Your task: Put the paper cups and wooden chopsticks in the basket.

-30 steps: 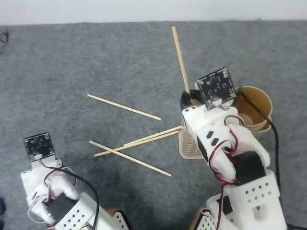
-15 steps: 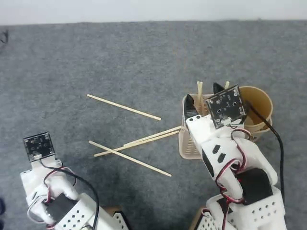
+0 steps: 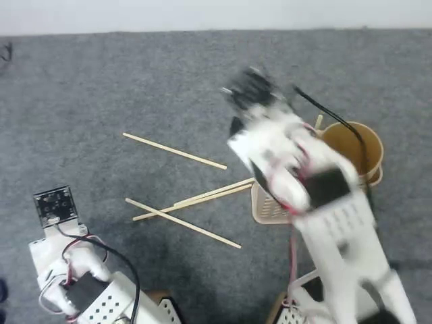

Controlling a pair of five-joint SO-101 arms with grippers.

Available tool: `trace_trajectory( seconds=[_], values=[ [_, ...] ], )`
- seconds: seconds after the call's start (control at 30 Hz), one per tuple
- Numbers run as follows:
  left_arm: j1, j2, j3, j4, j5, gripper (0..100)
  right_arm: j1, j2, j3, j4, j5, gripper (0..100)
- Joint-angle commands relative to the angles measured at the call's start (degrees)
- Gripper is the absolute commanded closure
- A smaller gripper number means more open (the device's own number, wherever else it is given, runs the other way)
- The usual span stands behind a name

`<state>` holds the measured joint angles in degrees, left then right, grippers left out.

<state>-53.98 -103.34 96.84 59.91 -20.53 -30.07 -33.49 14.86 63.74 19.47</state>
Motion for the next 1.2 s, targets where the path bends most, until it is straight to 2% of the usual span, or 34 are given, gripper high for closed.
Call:
trace_trajectory(
  seconds=[0.0, 0.1, 0.23, 0.3, 0.47, 0.63, 0.83, 1.17],
  values=[
    [0.18, -1.14, -0.48, -0.97, -0.53, 86, -4.88, 15.96, -18.29, 7.96, 7.82, 77.0],
    [0.18, -1.14, -0.48, -0.97, -0.53, 86, -8.66, 26.51, -28.92, 13.32, 12.31, 77.2],
    [0.18, -1.14, -0.48, -0.97, -0.53, 86, -10.15, 39.08, -39.82, 16.13, 12.57, 77.2],
    [0.18, -1.14, -0.48, -0.97, -0.53, 86, -9.98, 44.53, -43.43, 16.31, 13.1, 77.2],
    [0.18, -1.14, -0.48, -0.97, -0.53, 86, -9.8, 56.84, -48.44, 16.4, 20.22, 77.2],
    [0.18, -1.14, -0.48, -0.97, -0.53, 86, -5.85, 66.77, -51.52, 15.78, 21.19, 77.2],
    [0.18, -1.14, -0.48, -0.97, -0.53, 86, -2.86, 74.07, -53.19, 16.31, 21.54, 77.2],
    [0.18, -1.14, -0.48, -0.97, -0.53, 86, -7.69, 76.53, -54.07, 14.9, 21.45, 77.3]
  ],
)
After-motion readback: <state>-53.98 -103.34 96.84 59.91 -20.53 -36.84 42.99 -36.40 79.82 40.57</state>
